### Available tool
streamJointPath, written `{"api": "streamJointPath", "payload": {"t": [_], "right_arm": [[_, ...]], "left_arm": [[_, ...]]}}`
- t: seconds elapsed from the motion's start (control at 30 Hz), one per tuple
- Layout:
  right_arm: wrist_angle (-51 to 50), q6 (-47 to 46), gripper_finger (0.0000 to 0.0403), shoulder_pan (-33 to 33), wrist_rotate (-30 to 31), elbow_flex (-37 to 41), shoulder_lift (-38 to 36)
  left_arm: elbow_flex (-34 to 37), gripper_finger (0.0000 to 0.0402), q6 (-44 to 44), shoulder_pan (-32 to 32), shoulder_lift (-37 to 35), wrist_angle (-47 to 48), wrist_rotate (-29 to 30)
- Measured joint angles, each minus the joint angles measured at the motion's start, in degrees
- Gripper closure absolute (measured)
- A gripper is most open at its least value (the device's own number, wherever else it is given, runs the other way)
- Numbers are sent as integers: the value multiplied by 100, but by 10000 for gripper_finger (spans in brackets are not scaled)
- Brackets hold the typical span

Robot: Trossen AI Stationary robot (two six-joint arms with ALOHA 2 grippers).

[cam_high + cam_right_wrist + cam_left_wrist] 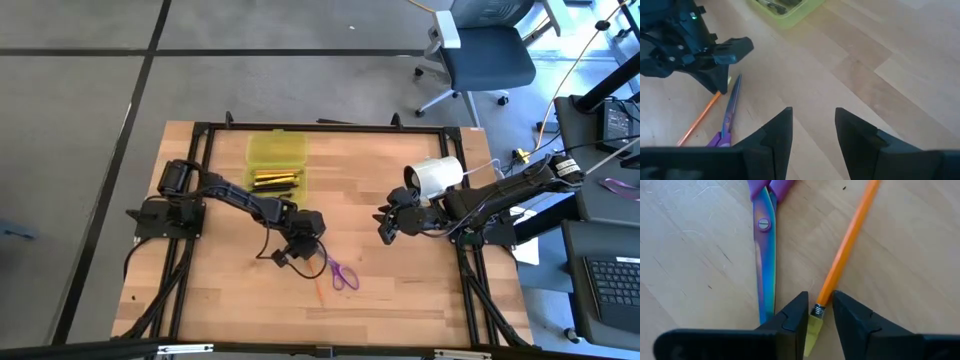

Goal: Pick & place school supplies into a supply box
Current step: Put the pencil into the yellow supply box

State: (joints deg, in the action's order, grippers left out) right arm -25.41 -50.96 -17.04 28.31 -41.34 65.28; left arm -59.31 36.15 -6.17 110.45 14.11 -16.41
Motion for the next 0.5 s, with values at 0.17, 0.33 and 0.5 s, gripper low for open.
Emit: {"api": "streamJointPath", "payload": {"t": [0.17,0.33,0.5], "right_arm": [[-2,0,251,0,-97,0,0],[-4,0,251,-2,-102,0,0],[-4,16,251,-2,-100,0,0]], "left_arm": [[-2,323,-175,4,26,18,19],[-2,324,-508,66,28,91,15],[5,341,-1145,26,28,14,37]]}}
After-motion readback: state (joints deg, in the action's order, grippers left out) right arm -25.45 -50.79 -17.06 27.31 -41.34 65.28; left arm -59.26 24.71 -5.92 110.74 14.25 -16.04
